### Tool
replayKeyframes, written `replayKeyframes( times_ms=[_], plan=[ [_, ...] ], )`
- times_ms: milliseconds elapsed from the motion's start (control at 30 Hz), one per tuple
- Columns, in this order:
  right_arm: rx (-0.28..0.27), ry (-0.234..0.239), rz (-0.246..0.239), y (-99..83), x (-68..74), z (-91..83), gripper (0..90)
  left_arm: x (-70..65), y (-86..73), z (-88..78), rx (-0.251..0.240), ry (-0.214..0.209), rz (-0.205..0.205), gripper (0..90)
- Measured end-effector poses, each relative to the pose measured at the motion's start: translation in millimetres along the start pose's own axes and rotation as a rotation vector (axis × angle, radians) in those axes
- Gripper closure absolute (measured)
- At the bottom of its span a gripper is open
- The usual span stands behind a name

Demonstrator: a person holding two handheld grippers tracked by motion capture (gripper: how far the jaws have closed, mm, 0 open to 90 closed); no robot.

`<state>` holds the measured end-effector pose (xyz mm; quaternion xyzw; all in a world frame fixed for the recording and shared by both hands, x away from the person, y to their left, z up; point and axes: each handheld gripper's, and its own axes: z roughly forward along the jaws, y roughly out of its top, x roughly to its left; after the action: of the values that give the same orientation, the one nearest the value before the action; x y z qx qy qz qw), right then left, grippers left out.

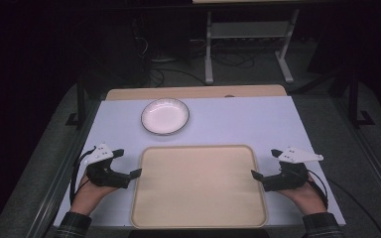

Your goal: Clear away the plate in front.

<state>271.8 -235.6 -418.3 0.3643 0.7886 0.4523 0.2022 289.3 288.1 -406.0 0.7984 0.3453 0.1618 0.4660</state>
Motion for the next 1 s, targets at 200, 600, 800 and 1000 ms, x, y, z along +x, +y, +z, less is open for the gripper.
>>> replayKeyframes(
  times_ms=[200, 600, 800, 1000],
  plan=[
    [-0.010, 0.005, 0.005, -0.4, -1.3, 0.0, 0.0, 2.8, 3.8, 0.6, -0.007, 0.008, -0.011, 0.0],
    [-0.007, 0.001, 0.007, -0.2, 0.0, 1.2, 0.0, 11.2, 10.1, 7.6, -0.017, 0.005, -0.010, 0.0],
    [-0.012, -0.006, 0.013, -1.0, 0.2, -0.8, 0.0, 16.3, 16.3, 13.1, -0.026, 0.002, -0.012, 0.0],
    [-0.009, 0.000, 0.011, -0.4, 1.0, 0.8, 0.0, 22.3, 22.3, 19.1, -0.024, 0.010, -0.009, 0.0]
  ],
)
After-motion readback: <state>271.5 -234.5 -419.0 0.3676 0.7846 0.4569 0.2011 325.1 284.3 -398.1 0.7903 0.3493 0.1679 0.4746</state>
